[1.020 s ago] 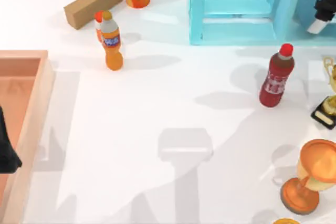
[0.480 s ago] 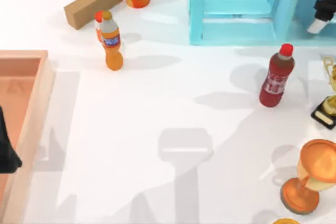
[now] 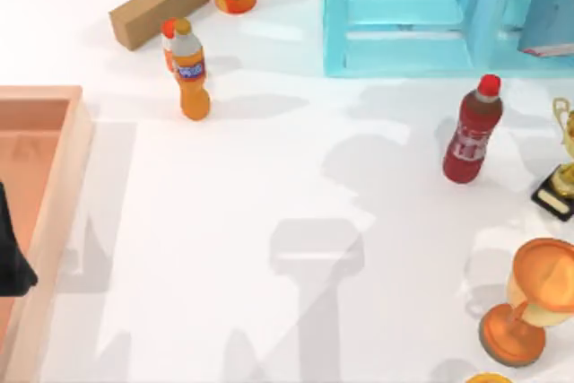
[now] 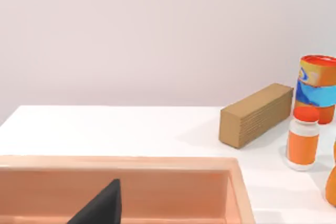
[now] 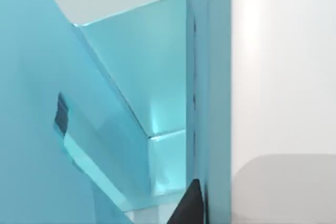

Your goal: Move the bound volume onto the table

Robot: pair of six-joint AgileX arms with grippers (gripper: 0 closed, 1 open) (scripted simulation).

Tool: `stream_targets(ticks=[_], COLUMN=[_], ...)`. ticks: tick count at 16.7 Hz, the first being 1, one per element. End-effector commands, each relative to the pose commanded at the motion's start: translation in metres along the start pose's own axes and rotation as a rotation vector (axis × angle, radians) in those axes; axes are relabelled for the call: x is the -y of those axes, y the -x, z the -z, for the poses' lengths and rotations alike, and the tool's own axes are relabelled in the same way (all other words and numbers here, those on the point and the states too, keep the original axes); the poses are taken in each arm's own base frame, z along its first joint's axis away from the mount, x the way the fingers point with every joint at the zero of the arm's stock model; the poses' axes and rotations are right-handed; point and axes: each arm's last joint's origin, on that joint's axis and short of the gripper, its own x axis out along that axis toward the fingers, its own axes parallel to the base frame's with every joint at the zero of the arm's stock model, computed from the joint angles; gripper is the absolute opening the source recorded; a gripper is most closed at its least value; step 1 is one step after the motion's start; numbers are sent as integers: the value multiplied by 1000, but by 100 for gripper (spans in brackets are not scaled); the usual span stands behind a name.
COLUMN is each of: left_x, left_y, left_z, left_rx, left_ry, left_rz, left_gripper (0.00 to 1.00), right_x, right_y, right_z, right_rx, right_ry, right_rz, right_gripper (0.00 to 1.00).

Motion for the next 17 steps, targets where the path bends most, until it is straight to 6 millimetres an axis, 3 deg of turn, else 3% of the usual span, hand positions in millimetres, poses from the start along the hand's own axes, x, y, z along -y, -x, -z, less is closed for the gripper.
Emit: stream_targets(ticks=[5,9,12,17], left_x=[0,0,0,0], left_y=[0,0,0,0], left_z=[0,0,0,0], left_rx=[0,0,0,0], left_ry=[0,0,0,0], left_rz=[0,0,0,0], left_gripper=[100,100,100,100], right_x=[-23,-31,-31,-32], right_y=[105,172,193,192], right_z=[-45,-47,-43,-41], right_rx=[32,26,9,2], right_ry=[8,3,-4,-4], right_rz=[-9,-6,-2,-4], right_gripper=[0,0,0,0])
